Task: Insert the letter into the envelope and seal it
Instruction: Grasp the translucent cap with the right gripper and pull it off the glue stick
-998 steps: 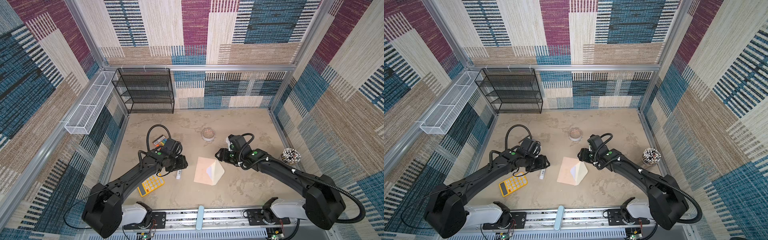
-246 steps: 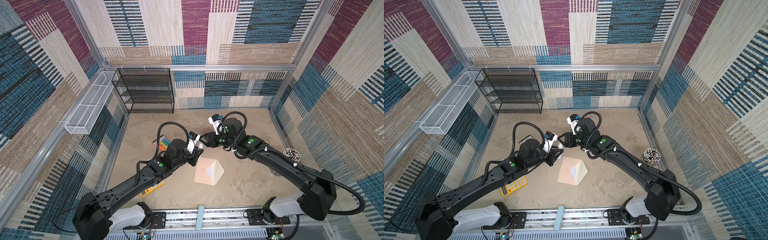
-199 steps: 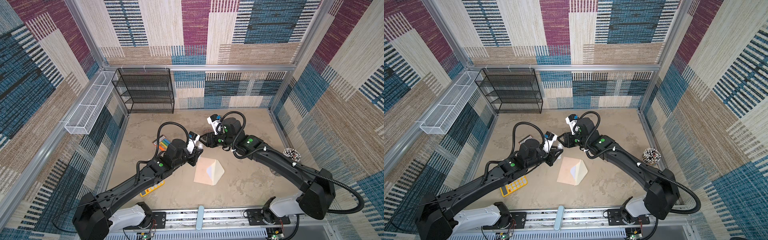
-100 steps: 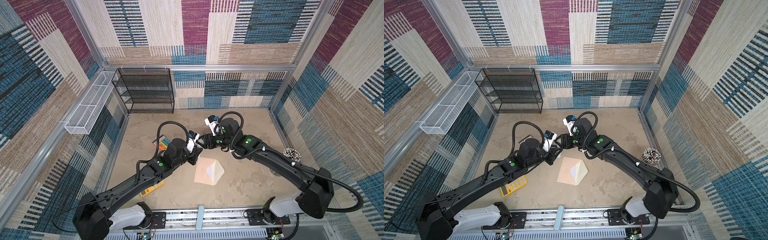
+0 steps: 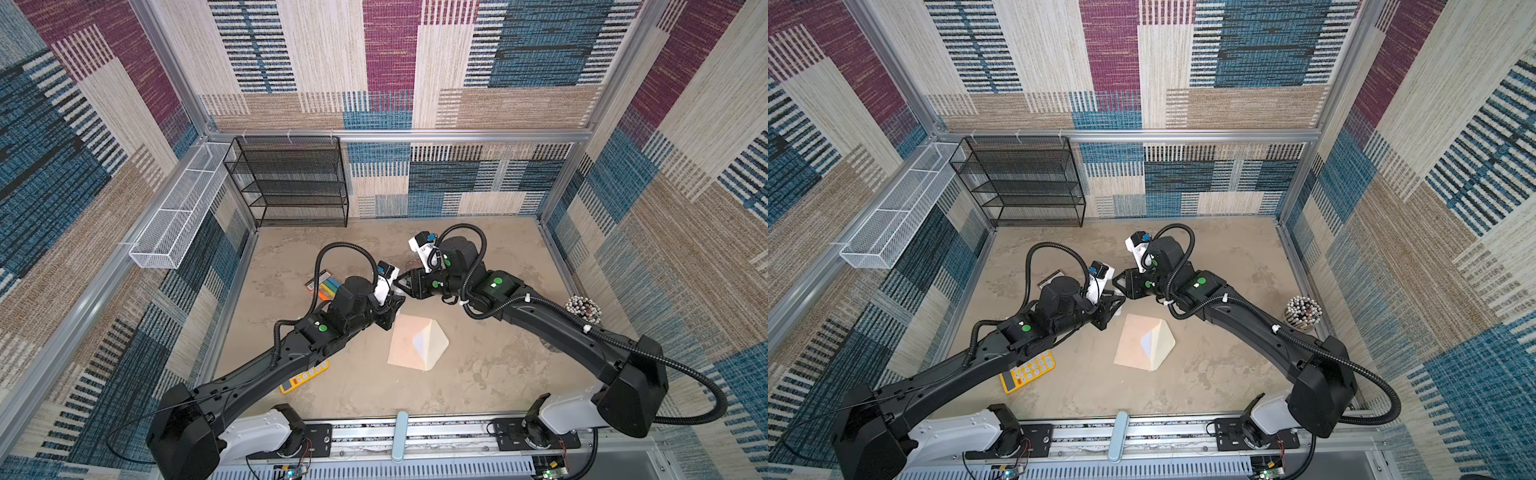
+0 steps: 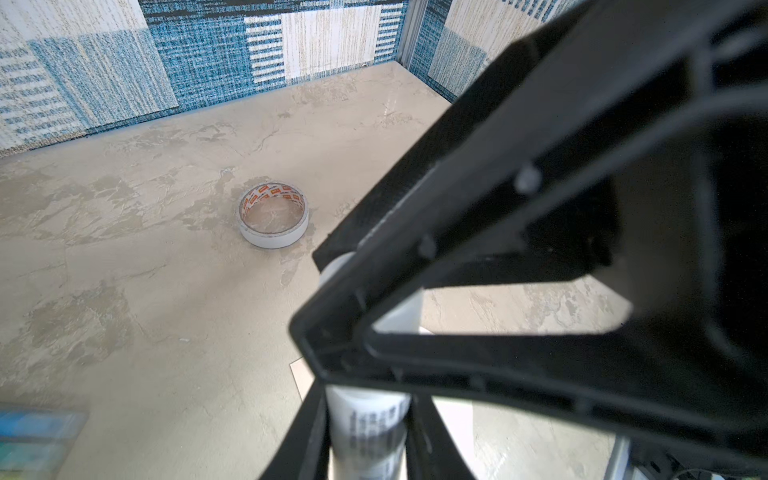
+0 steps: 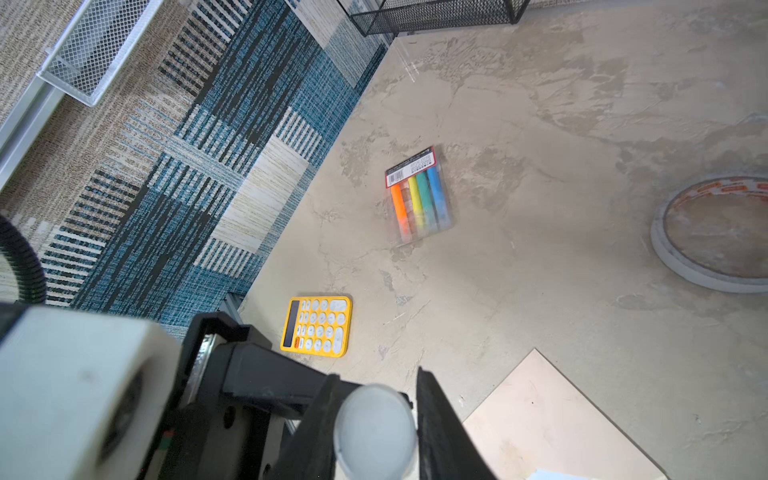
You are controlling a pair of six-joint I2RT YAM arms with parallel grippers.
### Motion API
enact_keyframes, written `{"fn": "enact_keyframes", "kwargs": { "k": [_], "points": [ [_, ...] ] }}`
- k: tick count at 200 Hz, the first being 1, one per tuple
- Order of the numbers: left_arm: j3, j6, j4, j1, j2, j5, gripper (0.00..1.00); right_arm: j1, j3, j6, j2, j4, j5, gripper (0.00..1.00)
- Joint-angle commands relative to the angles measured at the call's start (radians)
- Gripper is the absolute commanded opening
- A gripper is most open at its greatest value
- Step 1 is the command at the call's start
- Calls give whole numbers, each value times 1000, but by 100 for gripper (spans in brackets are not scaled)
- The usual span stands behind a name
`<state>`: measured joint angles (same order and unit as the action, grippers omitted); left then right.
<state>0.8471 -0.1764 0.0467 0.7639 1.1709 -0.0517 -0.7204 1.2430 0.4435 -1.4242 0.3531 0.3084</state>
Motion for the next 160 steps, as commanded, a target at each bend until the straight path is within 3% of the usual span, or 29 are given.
{"fn": "enact_keyframes", "kwargs": {
  "k": [1, 34, 116, 160],
  "points": [
    [-3, 0, -11, -2, -2, 4, 13, -1, 27, -9, 4, -6, -36, 26],
    [-1, 6, 13, -2, 20, -22, 10, -2, 47, -24, 6, 8, -64, 16],
    [13, 23, 104, -2, 66, -83, 3, -1, 119, -64, -8, 85, -162, 15],
    [-12, 12, 94, -2, -4, -64, 5, 9, 88, -91, -12, 129, -378, 18]
  ]
}}
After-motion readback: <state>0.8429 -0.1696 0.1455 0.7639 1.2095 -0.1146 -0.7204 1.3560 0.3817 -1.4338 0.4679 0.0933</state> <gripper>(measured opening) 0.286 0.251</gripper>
